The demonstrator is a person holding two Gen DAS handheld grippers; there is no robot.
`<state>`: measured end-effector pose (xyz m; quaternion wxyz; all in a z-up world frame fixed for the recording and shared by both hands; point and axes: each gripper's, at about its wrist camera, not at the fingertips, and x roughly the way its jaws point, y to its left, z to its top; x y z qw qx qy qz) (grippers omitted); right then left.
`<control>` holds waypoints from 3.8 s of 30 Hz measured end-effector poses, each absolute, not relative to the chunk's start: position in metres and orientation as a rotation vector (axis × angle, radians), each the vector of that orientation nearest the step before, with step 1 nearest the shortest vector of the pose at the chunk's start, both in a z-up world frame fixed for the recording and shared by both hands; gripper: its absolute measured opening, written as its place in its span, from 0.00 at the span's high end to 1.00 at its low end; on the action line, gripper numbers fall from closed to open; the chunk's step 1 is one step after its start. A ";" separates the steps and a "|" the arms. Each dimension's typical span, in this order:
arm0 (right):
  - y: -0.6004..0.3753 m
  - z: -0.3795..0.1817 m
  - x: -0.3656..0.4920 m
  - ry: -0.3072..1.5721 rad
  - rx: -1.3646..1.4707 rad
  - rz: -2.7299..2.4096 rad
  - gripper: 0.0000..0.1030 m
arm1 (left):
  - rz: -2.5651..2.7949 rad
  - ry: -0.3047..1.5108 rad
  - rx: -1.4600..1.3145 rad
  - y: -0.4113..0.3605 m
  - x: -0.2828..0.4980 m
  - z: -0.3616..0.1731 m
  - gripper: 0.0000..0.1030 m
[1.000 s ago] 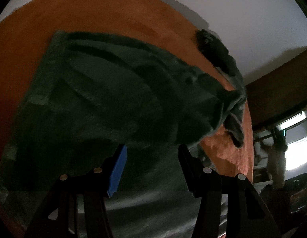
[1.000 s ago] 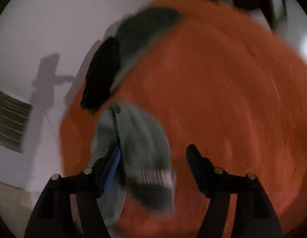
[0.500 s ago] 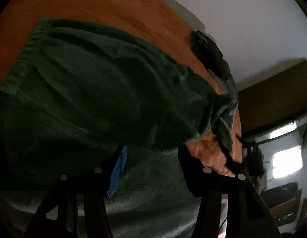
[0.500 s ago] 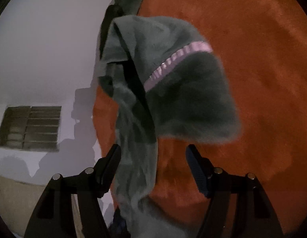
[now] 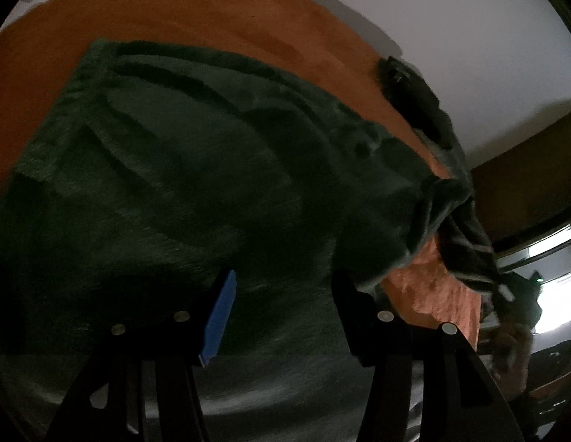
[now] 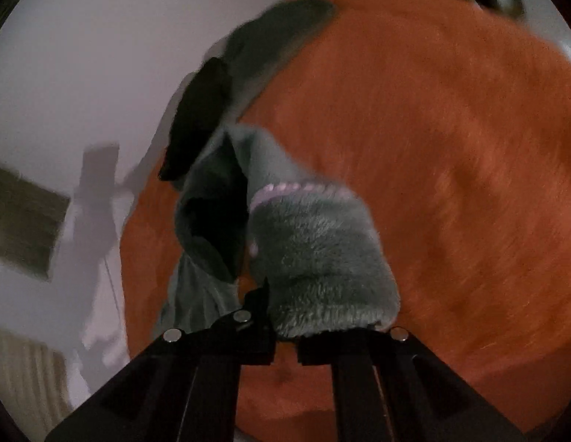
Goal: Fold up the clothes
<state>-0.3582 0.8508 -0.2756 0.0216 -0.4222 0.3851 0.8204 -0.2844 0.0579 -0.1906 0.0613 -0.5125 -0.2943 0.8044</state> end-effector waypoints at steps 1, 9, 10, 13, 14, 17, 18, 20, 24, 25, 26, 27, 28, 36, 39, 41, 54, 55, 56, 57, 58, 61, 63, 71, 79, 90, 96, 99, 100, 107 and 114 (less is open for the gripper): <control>0.860 -0.266 -0.362 1.057 -1.382 2.601 0.94 | 2.411 -0.909 -1.553 0.057 -0.287 -0.191 0.46; 0.971 -0.199 -0.356 0.745 -1.507 2.530 0.94 | 2.385 -0.976 -1.488 0.057 -0.305 -0.185 0.46; 0.983 -0.186 -0.352 0.738 -1.467 2.531 0.94 | 2.367 -0.994 -1.490 0.059 -0.305 -0.187 0.46; 1.017 -0.160 -0.347 0.805 -1.336 2.550 0.94 | 2.311 -0.994 -1.518 0.070 -0.305 -0.194 0.46; 1.025 -0.158 -0.346 0.832 -1.325 2.561 0.94 | 2.302 -0.981 -1.526 0.073 -0.305 -0.196 0.46; 1.050 -0.174 -0.332 0.804 -1.361 2.523 0.94 | 2.300 -0.942 -1.545 0.081 -0.304 -0.201 0.46; 1.057 -0.184 -0.329 0.796 -1.376 2.505 0.94 | 2.297 -0.936 -1.553 0.083 -0.304 -0.203 0.46; 1.062 -0.205 -0.337 0.793 -1.395 2.457 0.94 | 2.295 -0.933 -1.565 0.085 -0.306 -0.205 0.46; 1.068 -0.208 -0.365 0.802 -1.387 2.428 0.94 | 2.295 -0.926 -1.565 0.092 -0.308 -0.204 0.46; 1.063 -0.201 -0.372 0.786 -1.383 2.439 0.94 | 2.294 -0.924 -1.560 0.093 -0.308 -0.203 0.45; 1.060 -0.196 -0.382 0.772 -1.382 2.444 0.94 | 2.291 -0.919 -1.560 0.094 -0.307 -0.203 0.45; 1.060 -0.194 -0.395 0.759 -1.381 2.445 0.94 | 2.287 -0.906 -1.566 0.096 -0.307 -0.204 0.45; 1.062 -0.193 -0.407 0.756 -1.386 2.427 0.94 | 2.288 -0.894 -1.576 0.098 -0.306 -0.206 0.45; 1.094 -0.239 -0.469 0.897 -1.374 2.164 0.76 | 2.295 -0.932 -1.613 0.090 -0.309 -0.219 0.45; 1.105 -0.261 -0.484 0.945 -1.370 2.134 0.45 | 2.297 -0.943 -1.608 0.086 -0.309 -0.216 0.45; 1.106 -0.258 -0.486 0.917 -1.371 2.208 0.42 | 2.295 -0.951 -1.605 0.084 -0.309 -0.215 0.45; 1.094 -0.313 -0.416 1.001 -1.430 2.218 0.36 | 2.247 -0.978 -1.653 0.089 -0.304 -0.219 0.45; 1.093 -0.316 -0.418 1.016 -1.434 2.205 0.36 | 2.246 -0.985 -1.652 0.089 -0.304 -0.220 0.45; 1.091 -0.316 -0.419 1.014 -1.432 2.201 0.39 | 2.244 -0.997 -1.652 0.089 -0.303 -0.222 0.45; 1.087 -0.315 -0.421 1.002 -1.436 2.192 0.53 | 2.239 -1.011 -1.653 0.090 -0.302 -0.223 0.45; 1.083 -0.314 -0.423 0.982 -1.444 2.174 0.61 | 2.235 -1.024 -1.654 0.090 -0.302 -0.225 0.45; 1.079 -0.307 -0.422 0.996 -1.431 2.132 0.86 | 2.221 -1.051 -1.657 0.089 -0.300 -0.228 0.45; 1.078 -0.297 -0.417 1.053 -1.394 2.131 0.87 | 2.211 -1.074 -1.649 0.086 -0.300 -0.228 0.45; 1.129 -0.314 -0.365 1.309 -1.152 2.324 0.87 | 2.200 -1.105 -1.604 0.075 -0.298 -0.226 0.45; 1.134 -0.340 -0.351 1.490 -1.102 2.190 0.67 | 2.273 -1.010 -1.555 0.070 -0.295 -0.209 0.45; 1.019 -0.304 -0.352 1.529 -1.230 2.403 0.61 | 2.608 -0.860 -1.455 -0.018 -0.327 -0.154 0.41; 0.951 -0.292 -0.457 1.165 -1.415 2.547 0.61 | 2.783 -0.845 -1.562 -0.087 -0.381 -0.163 0.34; 0.920 -0.290 -0.511 0.994 -1.509 2.567 0.61 | 2.732 -0.969 -1.643 -0.112 -0.400 -0.183 0.34; 0.909 -0.292 -0.528 0.949 -1.545 2.565 0.61 | 2.719 -0.996 -1.654 -0.116 -0.404 -0.187 0.34; 0.821 -0.342 -0.598 0.623 -1.962 2.336 0.61 | 2.777 -0.792 -1.768 -0.112 -0.435 -0.216 0.69; 0.840 -0.311 -0.607 0.742 -1.604 2.465 0.97 | 2.851 -0.810 -1.638 -0.114 -0.428 -0.207 0.88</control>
